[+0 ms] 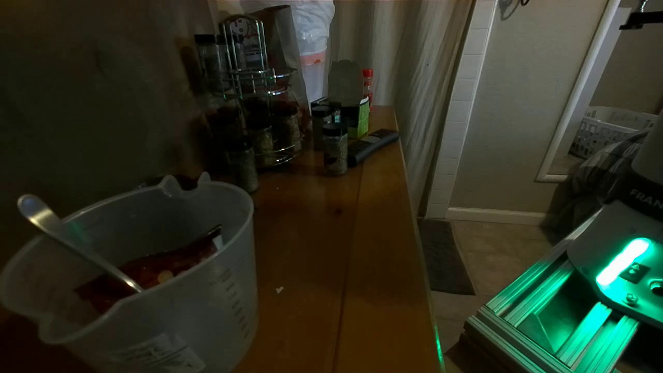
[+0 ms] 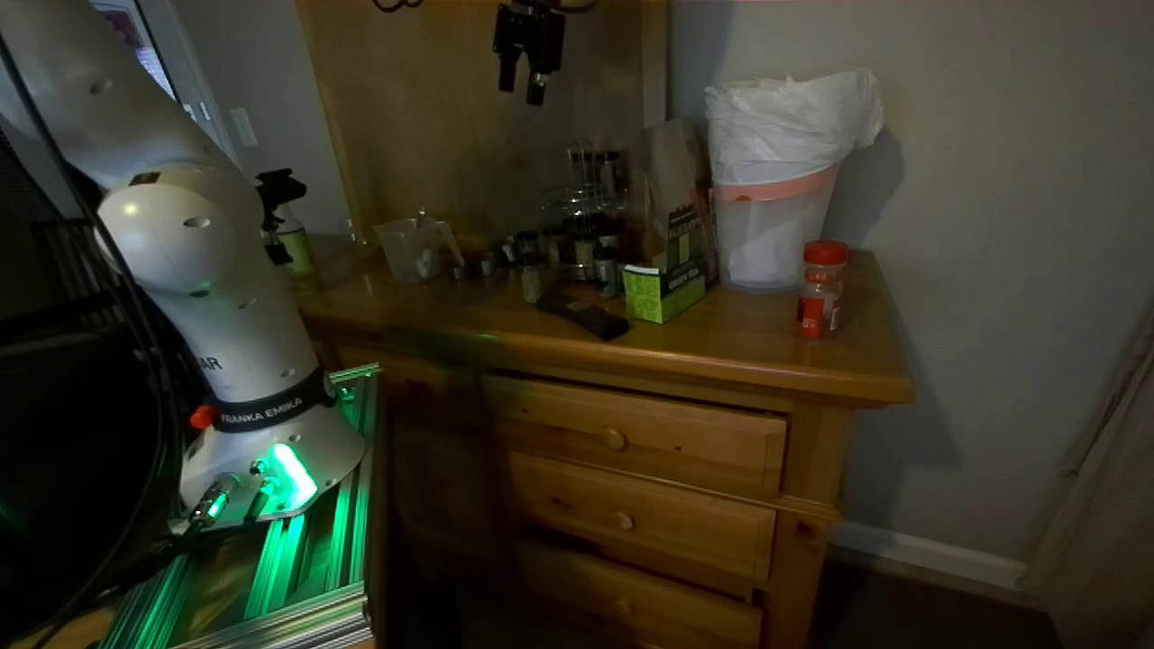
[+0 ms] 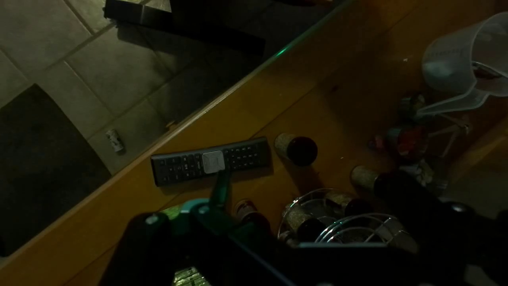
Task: Pick up one container with a black lid and put it on the seasoning rack
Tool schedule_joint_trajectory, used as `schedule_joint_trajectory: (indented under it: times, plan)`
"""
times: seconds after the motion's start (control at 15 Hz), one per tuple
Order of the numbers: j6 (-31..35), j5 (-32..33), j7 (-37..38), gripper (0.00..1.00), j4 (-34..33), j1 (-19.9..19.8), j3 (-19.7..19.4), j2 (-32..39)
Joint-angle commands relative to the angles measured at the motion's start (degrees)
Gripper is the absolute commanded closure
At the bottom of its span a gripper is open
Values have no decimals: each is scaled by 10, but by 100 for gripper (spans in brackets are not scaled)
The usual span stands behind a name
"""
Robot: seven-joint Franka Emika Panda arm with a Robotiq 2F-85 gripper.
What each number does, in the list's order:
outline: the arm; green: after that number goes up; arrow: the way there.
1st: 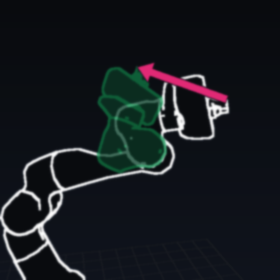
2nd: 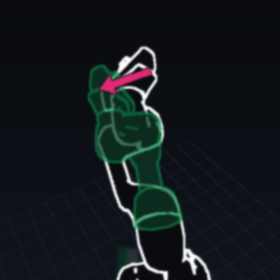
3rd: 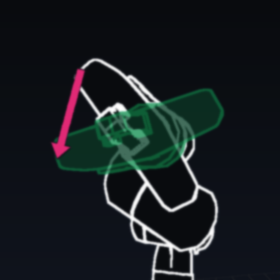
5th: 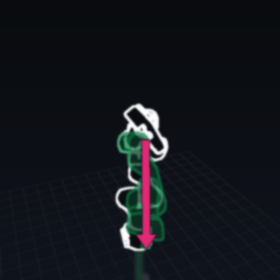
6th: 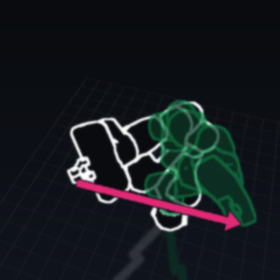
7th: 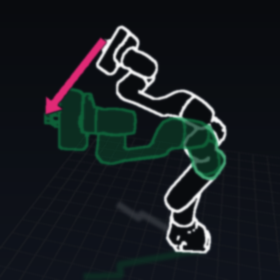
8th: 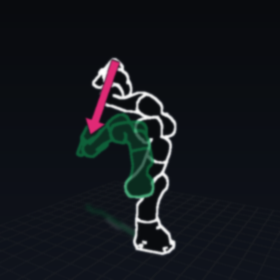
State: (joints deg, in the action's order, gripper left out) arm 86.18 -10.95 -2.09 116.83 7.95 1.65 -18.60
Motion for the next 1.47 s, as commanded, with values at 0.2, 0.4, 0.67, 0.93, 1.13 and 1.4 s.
schedule_joint_trajectory:
  times: [0.2, 0.4, 0.67, 0.93, 1.13, 1.4]
  plan:
    - [7, 5, -24, 0, 26, 1, 22, -9]
    - [50, 24, -72, 0, 72, 17, 50, -15]
    - [66, 21, -94, 0, 117, 27, 64, -4]
    - [59, 16, -83, 0, 113, 27, 66, 0]
    - [127, -5, -128, 0, 159, 31, 57, -5]
    - [279, -37, -193, 0, 253, 43, 55, -23]
